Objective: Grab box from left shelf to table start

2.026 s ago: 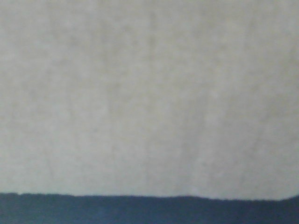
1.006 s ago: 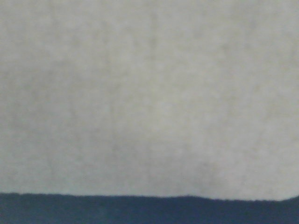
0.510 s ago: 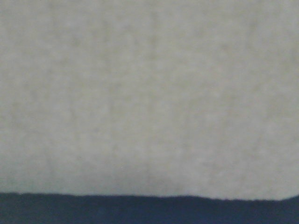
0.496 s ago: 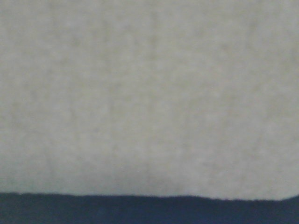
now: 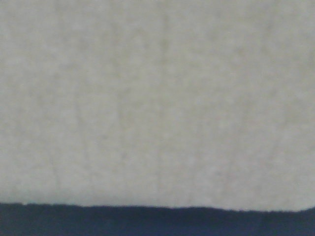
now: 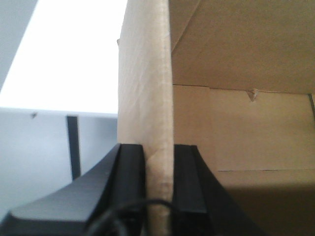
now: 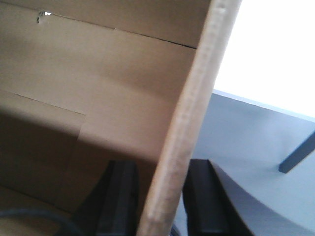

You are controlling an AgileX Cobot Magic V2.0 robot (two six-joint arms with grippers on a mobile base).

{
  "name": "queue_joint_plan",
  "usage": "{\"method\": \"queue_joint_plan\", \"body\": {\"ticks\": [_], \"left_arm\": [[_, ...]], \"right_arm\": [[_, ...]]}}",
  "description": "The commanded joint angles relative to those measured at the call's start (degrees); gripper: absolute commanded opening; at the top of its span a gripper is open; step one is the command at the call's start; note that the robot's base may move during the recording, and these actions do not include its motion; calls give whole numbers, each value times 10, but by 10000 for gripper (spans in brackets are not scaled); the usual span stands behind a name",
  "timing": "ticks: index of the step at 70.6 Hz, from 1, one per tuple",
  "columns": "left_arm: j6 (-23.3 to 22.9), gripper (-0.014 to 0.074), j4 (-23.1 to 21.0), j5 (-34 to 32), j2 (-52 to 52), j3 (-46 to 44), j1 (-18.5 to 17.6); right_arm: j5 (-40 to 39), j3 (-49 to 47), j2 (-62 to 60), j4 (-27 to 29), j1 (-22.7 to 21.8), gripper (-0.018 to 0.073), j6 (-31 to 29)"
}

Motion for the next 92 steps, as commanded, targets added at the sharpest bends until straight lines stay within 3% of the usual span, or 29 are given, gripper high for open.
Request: {"method": "queue_joint_plan", "body": {"ticks": [1, 92], "left_arm": [[-14, -96, -150, -109, -2, -26, -11], [-14, -96, -150, -109, -2, -26, -11]], "right_arm": [[-69, -16, 6, 69, 5, 59, -17], [-69, -16, 6, 69, 5, 59, -17]]}}
